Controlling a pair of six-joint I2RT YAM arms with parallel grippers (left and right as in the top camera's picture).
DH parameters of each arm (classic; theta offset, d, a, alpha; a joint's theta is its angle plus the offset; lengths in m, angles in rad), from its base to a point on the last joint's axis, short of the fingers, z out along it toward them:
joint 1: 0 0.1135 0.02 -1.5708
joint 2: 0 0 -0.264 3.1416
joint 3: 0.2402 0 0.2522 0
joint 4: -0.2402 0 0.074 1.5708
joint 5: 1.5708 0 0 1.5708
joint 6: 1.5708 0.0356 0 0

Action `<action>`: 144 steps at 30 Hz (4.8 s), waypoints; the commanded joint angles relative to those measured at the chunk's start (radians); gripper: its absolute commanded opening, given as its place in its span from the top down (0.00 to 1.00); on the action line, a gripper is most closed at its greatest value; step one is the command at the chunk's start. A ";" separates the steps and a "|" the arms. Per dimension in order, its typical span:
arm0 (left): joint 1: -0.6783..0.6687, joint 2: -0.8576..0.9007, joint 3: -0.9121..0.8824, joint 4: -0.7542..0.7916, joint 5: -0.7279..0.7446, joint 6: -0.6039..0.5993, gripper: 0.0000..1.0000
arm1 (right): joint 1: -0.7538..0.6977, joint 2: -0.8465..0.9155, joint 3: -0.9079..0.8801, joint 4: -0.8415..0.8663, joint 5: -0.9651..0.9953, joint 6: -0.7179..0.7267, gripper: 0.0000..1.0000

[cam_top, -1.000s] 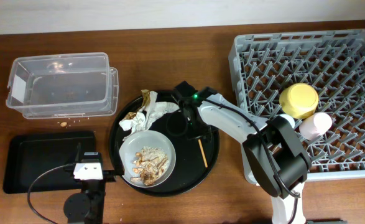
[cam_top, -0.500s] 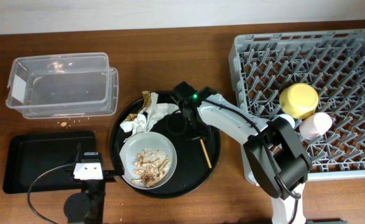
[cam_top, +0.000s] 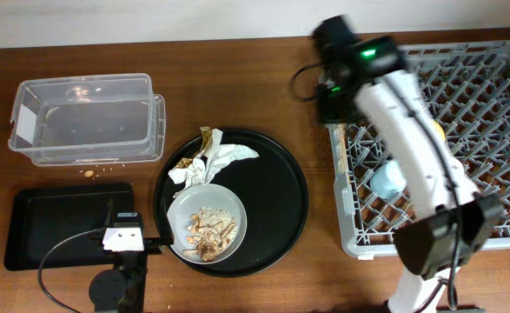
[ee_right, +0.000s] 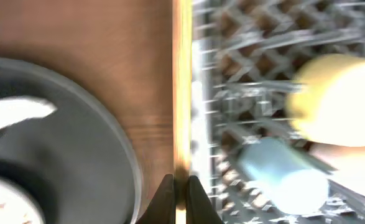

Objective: Sort waste into correct bins and load items into the dishwasher rack
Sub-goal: 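Carry the chopsticks with the right gripper into the rack's left edge, then open the right gripper and withdraw it to the rack's right side, then move the left gripper to the white bowl and grasp its rim, then lift the white bowl with the left gripper off the black tray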

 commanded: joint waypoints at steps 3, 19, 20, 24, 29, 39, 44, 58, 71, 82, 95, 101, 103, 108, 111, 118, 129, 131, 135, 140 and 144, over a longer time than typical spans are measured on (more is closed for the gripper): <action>-0.004 -0.006 -0.005 -0.002 0.011 0.019 0.01 | -0.118 0.029 0.003 0.016 -0.051 -0.170 0.96; -0.004 -0.006 -0.005 -0.002 0.011 0.019 0.01 | -0.145 0.059 -0.288 0.253 -0.142 -0.277 0.92; -0.004 -0.006 -0.005 -0.002 0.011 0.019 0.01 | -0.145 0.059 -0.288 0.253 -0.142 -0.277 0.91; -0.004 -0.006 -0.005 -0.002 0.011 0.019 0.01 | -0.145 0.056 -0.287 0.242 -0.143 -0.276 0.62; -0.004 -0.006 -0.005 -0.002 0.011 0.019 0.01 | -0.145 0.042 -0.236 0.142 -0.202 -0.236 0.40; -0.004 -0.006 -0.005 -0.002 0.011 0.019 0.01 | -0.148 -0.244 -0.133 -0.064 -0.161 -0.078 0.39; -0.004 -0.006 -0.005 -0.002 0.011 0.019 0.01 | -0.223 -0.389 -0.134 -0.154 -0.118 -0.019 0.01; -0.004 -0.006 -0.005 -0.002 0.011 0.019 0.01 | -0.698 -0.419 -0.138 -0.232 -0.126 -0.013 0.02; -0.004 -0.006 -0.005 -0.002 0.016 0.018 0.01 | -0.740 -0.418 -0.138 -0.229 -0.129 -0.013 0.01; -0.035 -0.007 -0.003 0.294 1.010 -0.504 0.01 | -0.740 -0.419 -0.138 -0.229 -0.129 -0.013 0.01; -0.034 0.262 0.473 -0.240 0.626 -0.114 0.01 | -0.740 -0.419 -0.138 -0.229 -0.129 -0.013 0.01; -0.034 0.711 0.967 -0.826 0.365 -0.064 0.01 | -0.740 -0.418 -0.138 -0.229 -0.129 -0.013 0.01; -0.034 0.789 1.039 -0.863 0.494 -0.064 0.01 | -0.740 -0.418 -0.138 -0.229 -0.129 -0.013 0.01; -0.065 0.938 1.113 -0.819 0.634 -0.092 0.01 | -0.740 -0.419 -0.138 -0.229 -0.129 -0.013 0.01; -0.197 1.061 1.233 -0.946 0.312 -0.191 0.01 | -0.740 -0.419 -0.138 -0.229 -0.129 -0.013 0.01; -0.552 1.329 1.418 -1.104 0.027 -0.315 0.01 | -0.740 -0.418 -0.138 -0.229 -0.129 -0.013 0.01; -0.706 1.613 1.418 -1.071 0.076 -0.421 0.01 | -0.740 -0.419 -0.138 -0.229 -0.129 -0.013 0.01; -0.707 1.648 1.418 -1.100 -0.029 -0.582 0.01 | -0.740 -0.418 -0.138 -0.229 -0.129 -0.013 0.01; -0.741 1.724 1.401 -1.107 -0.205 -0.879 0.01 | -0.740 -0.419 -0.138 -0.229 -0.129 -0.013 0.01; -0.761 1.817 1.391 -1.035 -0.204 -0.973 0.01 | -0.740 -0.419 -0.138 -0.229 -0.129 -0.013 0.01; -0.761 1.868 1.391 -0.991 -0.205 -0.974 0.18 | -0.740 -0.419 -0.138 -0.229 -0.129 -0.013 0.02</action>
